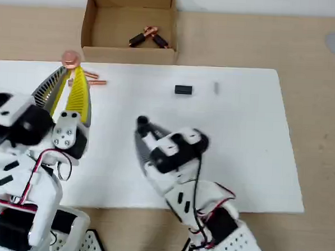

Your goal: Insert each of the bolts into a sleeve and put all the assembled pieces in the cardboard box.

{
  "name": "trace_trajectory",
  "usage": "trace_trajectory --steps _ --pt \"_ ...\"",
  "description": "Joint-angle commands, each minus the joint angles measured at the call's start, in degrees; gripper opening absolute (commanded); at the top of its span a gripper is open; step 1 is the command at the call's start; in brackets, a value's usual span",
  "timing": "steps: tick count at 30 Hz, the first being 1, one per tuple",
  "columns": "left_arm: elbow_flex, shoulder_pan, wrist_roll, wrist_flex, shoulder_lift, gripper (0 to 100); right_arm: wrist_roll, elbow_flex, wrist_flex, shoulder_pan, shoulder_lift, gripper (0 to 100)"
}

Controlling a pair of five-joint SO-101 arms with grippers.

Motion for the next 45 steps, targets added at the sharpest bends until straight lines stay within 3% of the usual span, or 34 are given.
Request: trace_trajectory --steps 1,4,9,13,23,35,45 --pt "-4.57 1.49 -1.32 -1.14 -0.40 1 0.79 0.48 -3.60 -3.65 -6.02 0.9" --pt "-7.03 2.55 -1.05 2.29 -0.48 1 0.79 0.57 -3.96 -4.09 -5.23 0.9" --pt "-11.43 13.36 -1.05 13.89 -0.48 1 0.79 0.57 -3.96 -4.09 -4.88 0.9" --pt "-9.76 17.49 -0.97 17.23 -0.48 1 0.53 0.66 -3.96 -4.09 -4.88 0.9" --pt "1.93 14.95 6.42 9.76 -2.68 1 0.79 0.66 -3.78 -7.08 -5.23 0.9" --pt "9.67 14.86 7.30 16.09 -15.52 1 0.79 0.66 -3.60 -6.99 -5.32 0.9" --pt "10.73 14.86 7.21 15.12 -17.36 1 0.79 0.66 -3.52 -6.99 -5.32 0.9"
